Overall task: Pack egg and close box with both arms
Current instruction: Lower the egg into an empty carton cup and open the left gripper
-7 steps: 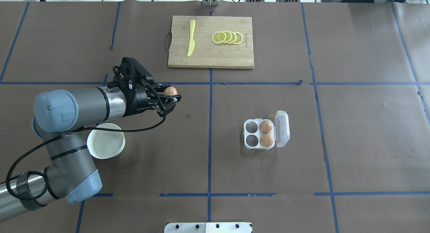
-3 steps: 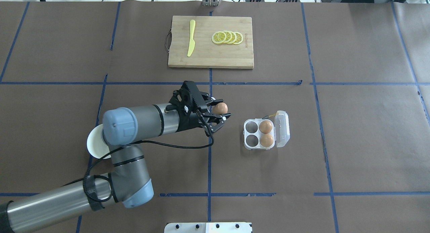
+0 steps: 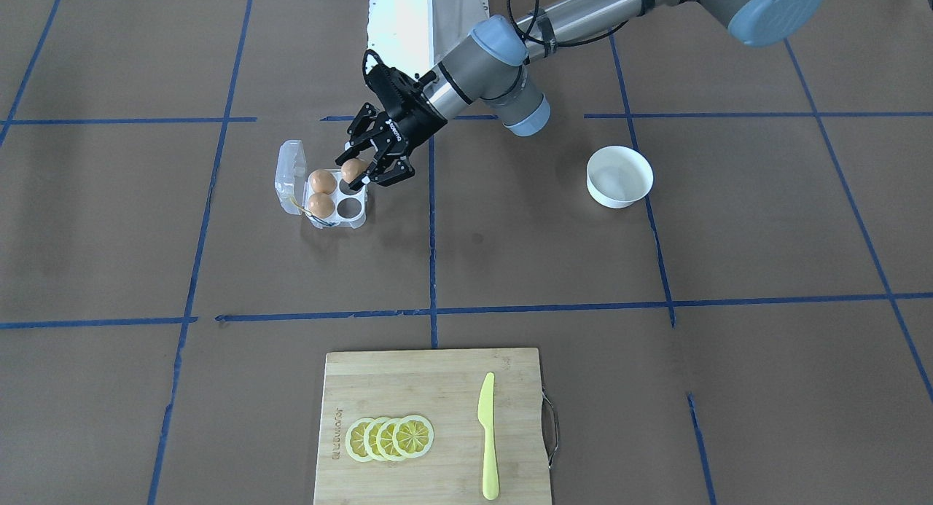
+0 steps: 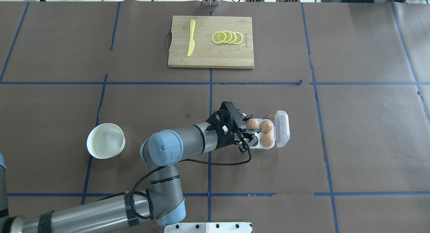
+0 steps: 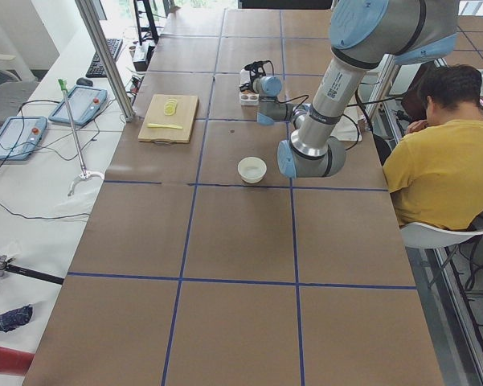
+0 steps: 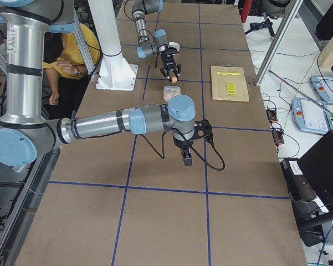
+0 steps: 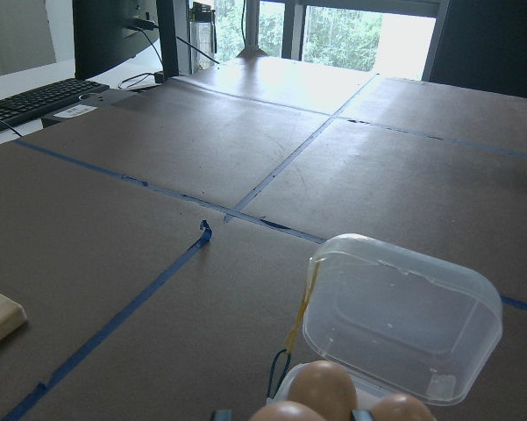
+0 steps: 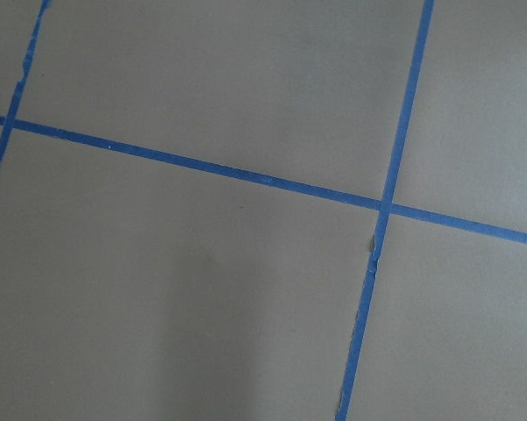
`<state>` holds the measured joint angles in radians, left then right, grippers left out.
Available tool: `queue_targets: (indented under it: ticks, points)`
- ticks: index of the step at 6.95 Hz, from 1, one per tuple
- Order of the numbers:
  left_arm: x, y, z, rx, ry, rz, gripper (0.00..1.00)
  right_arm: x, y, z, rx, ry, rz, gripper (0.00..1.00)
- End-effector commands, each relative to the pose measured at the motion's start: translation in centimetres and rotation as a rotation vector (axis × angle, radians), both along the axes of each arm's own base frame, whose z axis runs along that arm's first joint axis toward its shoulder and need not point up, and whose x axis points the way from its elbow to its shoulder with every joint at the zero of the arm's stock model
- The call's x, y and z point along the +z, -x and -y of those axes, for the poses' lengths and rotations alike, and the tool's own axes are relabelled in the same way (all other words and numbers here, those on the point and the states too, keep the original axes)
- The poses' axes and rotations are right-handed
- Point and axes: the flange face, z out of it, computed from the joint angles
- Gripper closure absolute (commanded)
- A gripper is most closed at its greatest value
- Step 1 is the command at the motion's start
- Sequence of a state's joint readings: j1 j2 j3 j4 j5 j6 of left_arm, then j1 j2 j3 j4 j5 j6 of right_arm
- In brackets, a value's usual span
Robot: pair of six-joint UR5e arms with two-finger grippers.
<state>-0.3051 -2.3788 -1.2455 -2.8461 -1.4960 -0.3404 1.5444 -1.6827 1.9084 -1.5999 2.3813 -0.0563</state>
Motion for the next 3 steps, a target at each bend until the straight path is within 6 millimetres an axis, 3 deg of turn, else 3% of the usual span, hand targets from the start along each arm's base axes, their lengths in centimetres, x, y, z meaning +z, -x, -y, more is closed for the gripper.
queue_targets:
  ticks: [1, 2, 3]
  points:
    - [-0.51, -2.11, -0.63, 0.004, 0.007, 0.014, 0.81, 0.15, -0.56, -0.18, 0.012, 0.003, -0.001, 0.00]
    - [-0.33, -2.36, -1.03, 0.010, 0.008, 0.017, 0.73, 0.15, -0.57, -0.19, 0.012, 0.003, -0.001, 0.00]
    - [-0.15, -2.46, -1.12, 0.012, 0.009, 0.020, 0.56, 0.22, -0.57, -0.18, 0.012, 0.004, -0.001, 0.00]
